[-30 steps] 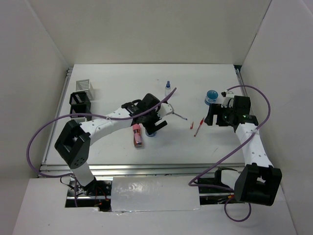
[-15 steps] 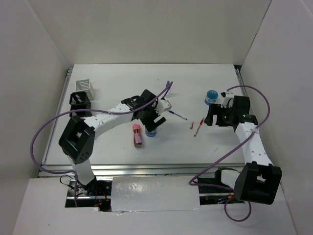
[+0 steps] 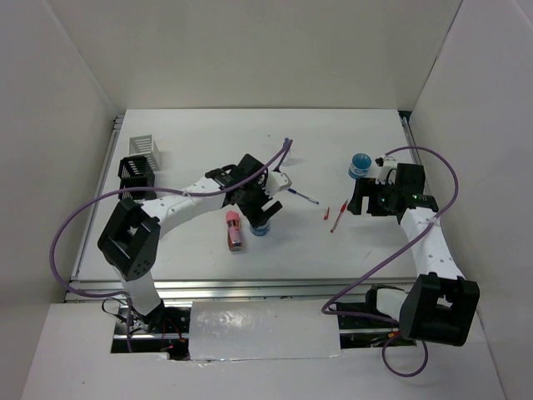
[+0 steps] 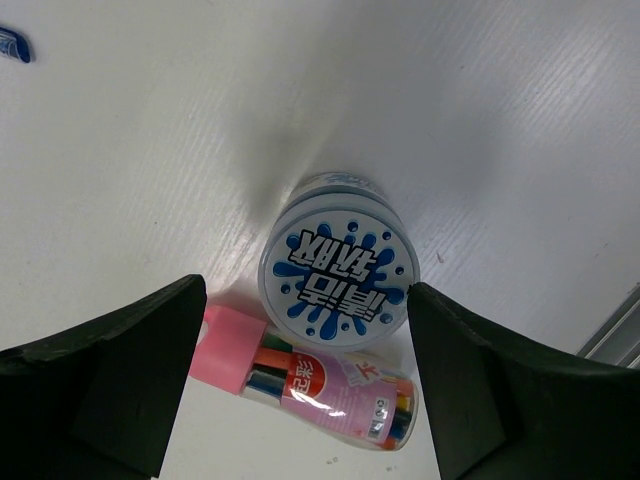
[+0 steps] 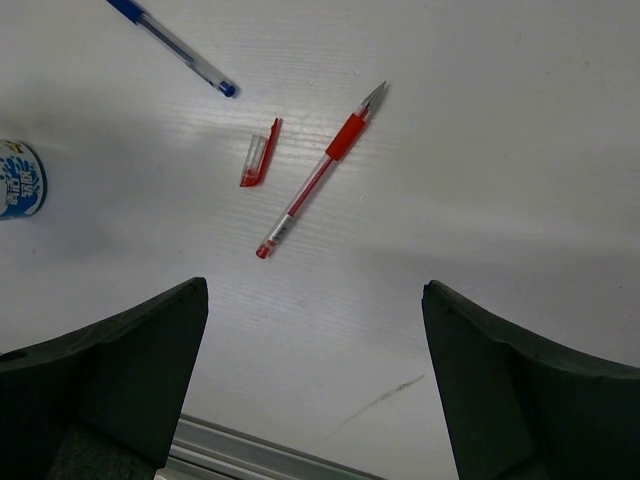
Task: Sort the stationery into containers
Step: Pick up the stationery from the center of the board.
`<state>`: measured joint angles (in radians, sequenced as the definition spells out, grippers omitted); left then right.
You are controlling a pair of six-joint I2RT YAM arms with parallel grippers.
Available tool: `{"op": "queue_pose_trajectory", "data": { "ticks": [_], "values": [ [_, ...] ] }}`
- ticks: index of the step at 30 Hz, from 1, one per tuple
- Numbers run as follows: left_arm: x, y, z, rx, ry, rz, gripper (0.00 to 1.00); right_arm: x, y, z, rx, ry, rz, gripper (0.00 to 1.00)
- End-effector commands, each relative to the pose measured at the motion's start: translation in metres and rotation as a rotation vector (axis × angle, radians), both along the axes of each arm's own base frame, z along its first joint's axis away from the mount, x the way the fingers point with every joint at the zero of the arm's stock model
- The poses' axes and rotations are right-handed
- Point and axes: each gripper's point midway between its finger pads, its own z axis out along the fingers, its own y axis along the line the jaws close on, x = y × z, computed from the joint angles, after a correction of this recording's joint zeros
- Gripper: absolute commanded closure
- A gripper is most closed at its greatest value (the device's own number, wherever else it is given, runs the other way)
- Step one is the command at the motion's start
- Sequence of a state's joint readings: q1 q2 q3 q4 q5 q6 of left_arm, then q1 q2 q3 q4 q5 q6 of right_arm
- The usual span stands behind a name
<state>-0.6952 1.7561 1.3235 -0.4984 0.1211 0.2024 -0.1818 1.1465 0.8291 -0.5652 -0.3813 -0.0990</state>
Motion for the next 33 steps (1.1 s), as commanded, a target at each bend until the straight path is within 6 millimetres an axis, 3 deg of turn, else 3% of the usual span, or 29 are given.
{"op": "queue_pose_trajectory", "data": {
  "ticks": [1, 7, 18, 26, 33],
  "values": [
    [-0.009, -0.001, 0.015, -0.036, 0.002, -0.001, 0.06, 0.004, -0.001, 0.001, 0.002, -0.02, 0.009, 0.06],
    [-0.013, -0.002, 0.021, -0.054, 0.005, -0.008, 0.06, 0.004, -0.001, 0.001, 0.002, -0.02, 0.009, 0.06],
    [-0.03, -0.016, 0.002, -0.029, 0.051, -0.074, 0.07, 0.005, -0.001, 0.001, 0.003, -0.018, 0.008, 0.06],
    [-0.025, -0.013, -0.015, 0.024, 0.05, -0.056, 0.12, 0.004, -0.001, 0.001, 0.002, -0.02, 0.009, 0.06],
    [-0.016, -0.009, -0.017, 0.039, 0.008, -0.024, 0.15, 0.004, -0.001, 0.0, 0.003, -0.02, 0.007, 0.06]
  ]
}}
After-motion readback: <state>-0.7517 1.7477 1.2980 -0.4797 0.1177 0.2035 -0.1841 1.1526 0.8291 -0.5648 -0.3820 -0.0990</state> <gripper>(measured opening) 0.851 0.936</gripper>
